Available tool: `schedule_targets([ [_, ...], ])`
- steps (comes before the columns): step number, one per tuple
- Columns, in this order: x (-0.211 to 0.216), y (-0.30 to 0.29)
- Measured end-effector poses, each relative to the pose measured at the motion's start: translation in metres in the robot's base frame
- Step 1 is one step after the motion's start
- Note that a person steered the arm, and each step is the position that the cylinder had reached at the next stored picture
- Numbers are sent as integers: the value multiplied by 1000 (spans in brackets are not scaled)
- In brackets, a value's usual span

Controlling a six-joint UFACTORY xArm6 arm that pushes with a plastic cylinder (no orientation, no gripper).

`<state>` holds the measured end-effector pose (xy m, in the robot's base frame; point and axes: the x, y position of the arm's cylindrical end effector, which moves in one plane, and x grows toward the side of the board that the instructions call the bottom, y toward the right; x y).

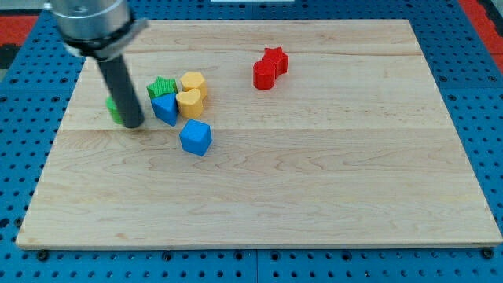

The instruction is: Slide the green circle closer to the group of blocks

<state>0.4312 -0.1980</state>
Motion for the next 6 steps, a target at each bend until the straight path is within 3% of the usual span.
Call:
schedule_targets([
  [1, 13, -7],
  [4, -1, -57],
  [6, -7, 29],
])
